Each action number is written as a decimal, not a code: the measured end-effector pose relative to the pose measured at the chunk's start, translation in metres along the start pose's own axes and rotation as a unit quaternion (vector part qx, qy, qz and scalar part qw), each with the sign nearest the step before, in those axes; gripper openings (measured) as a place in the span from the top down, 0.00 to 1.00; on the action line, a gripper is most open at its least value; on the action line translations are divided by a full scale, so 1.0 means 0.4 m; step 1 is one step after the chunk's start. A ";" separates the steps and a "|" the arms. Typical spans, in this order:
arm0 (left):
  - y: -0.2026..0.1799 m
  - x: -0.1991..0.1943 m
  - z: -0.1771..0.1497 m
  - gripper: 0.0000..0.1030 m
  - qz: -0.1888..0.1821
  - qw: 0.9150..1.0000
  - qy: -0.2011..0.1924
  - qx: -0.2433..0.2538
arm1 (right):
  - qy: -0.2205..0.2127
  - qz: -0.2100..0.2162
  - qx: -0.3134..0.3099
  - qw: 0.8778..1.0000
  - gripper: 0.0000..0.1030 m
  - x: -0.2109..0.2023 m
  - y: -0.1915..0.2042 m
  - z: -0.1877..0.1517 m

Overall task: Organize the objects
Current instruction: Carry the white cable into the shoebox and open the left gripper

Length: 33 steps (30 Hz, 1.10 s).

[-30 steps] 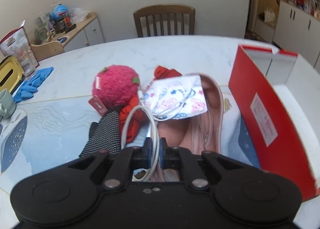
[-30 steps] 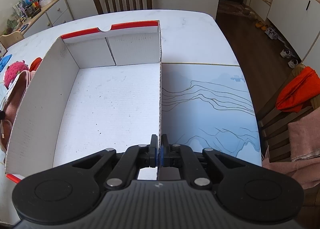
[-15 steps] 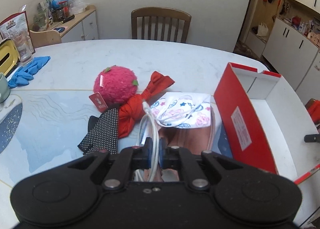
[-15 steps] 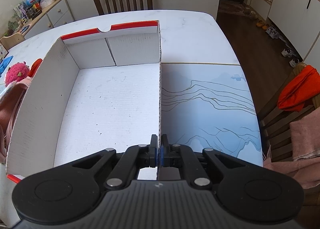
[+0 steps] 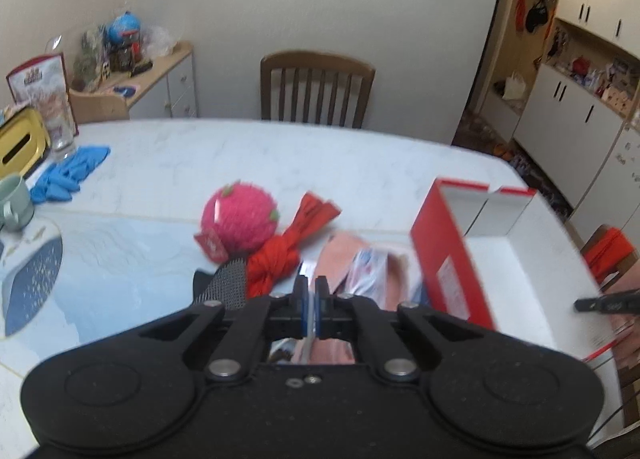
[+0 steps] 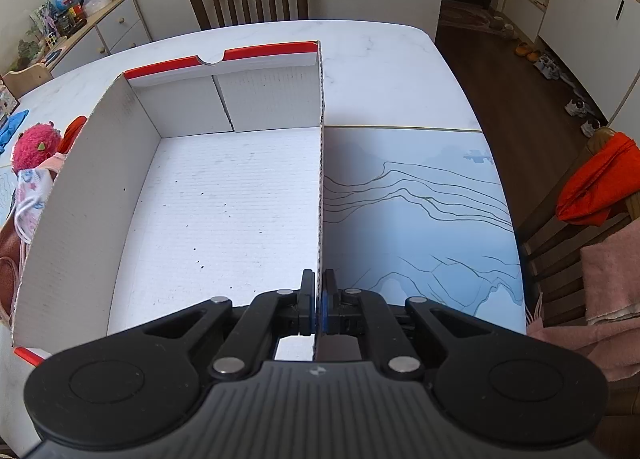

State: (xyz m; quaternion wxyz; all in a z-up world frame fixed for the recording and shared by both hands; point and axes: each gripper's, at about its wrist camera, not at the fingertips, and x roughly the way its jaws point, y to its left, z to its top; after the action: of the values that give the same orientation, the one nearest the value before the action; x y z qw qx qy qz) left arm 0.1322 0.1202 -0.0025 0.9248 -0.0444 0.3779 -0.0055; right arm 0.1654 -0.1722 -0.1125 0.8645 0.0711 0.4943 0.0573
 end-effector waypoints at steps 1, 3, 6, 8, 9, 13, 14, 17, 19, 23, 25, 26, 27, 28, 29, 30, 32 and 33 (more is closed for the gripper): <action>-0.008 -0.010 0.010 1.00 -0.002 1.000 -0.005 0.007 | 0.000 -0.001 -0.001 1.000 0.98 0.000 0.001 0.000; -0.021 -0.025 0.023 1.00 -0.003 1.000 -0.013 0.018 | 0.000 0.000 -0.001 1.000 0.98 0.000 0.001 -0.001; -0.043 -0.047 0.047 1.00 -0.020 0.999 -0.025 0.020 | -0.001 0.002 0.001 1.000 0.98 0.001 -0.002 -0.003; -0.073 -0.072 0.074 1.00 -0.033 0.998 -0.039 0.034 | 0.000 0.003 0.000 1.000 0.98 0.001 -0.003 -0.003; -0.092 -0.088 0.090 1.00 -0.040 0.997 -0.050 0.048 | -0.001 0.003 0.000 1.000 0.98 0.001 -0.002 -0.003; -0.175 -0.133 0.149 1.00 -0.069 0.989 -0.081 0.102 | -0.001 0.001 -0.002 1.000 0.98 0.002 0.000 -0.003; -0.196 -0.137 0.163 1.00 -0.078 0.987 -0.086 0.112 | -0.001 0.000 -0.002 1.000 0.98 0.002 0.000 -0.002; -0.264 -0.132 0.193 1.00 -0.103 0.980 -0.098 0.135 | 0.000 -0.001 -0.004 1.000 0.98 0.002 0.001 -0.002; -0.310 -0.120 0.204 1.00 -0.122 0.977 -0.102 0.146 | 0.000 0.000 -0.004 1.000 0.98 0.002 0.001 -0.002; -0.406 -0.060 0.208 1.00 -0.153 0.969 -0.092 0.168 | 0.001 0.001 -0.004 1.000 0.98 0.002 0.002 -0.003; -0.452 -0.020 0.201 1.00 -0.166 0.967 -0.078 0.178 | 0.002 0.001 -0.005 1.000 0.98 0.002 0.004 -0.003; -0.473 0.000 0.193 1.00 -0.170 0.965 -0.072 0.185 | 0.002 0.001 -0.006 1.000 0.98 0.002 0.005 -0.003; -0.492 0.022 0.187 1.00 -0.173 0.964 -0.066 0.191 | 0.002 0.002 -0.006 1.000 0.98 0.002 0.004 -0.003; -0.510 0.046 0.179 1.00 -0.176 0.963 -0.058 0.196 | 0.003 0.002 -0.007 1.000 0.98 0.002 0.005 -0.003; -0.525 0.070 0.171 1.00 -0.177 0.962 -0.052 0.200 | 0.003 0.002 -0.007 1.000 0.98 0.002 0.005 -0.004; -0.538 0.094 0.164 1.00 -0.178 0.962 -0.045 0.204 | 0.003 0.003 -0.008 1.000 0.98 0.002 0.005 -0.004; -0.555 0.146 0.149 1.00 -0.178 0.962 -0.027 0.207 | 0.004 0.002 -0.009 1.000 0.98 0.002 0.004 -0.003; -0.564 0.171 0.140 1.00 -0.178 0.962 -0.016 0.206 | 0.004 0.002 -0.010 1.000 0.98 0.002 0.005 -0.002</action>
State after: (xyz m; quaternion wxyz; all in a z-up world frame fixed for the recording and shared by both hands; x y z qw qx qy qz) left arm 0.2255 -0.1029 0.0092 0.9039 0.0806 0.3395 -0.2474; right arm 0.1650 -0.1701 -0.1135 0.8631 0.0630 0.4970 0.0638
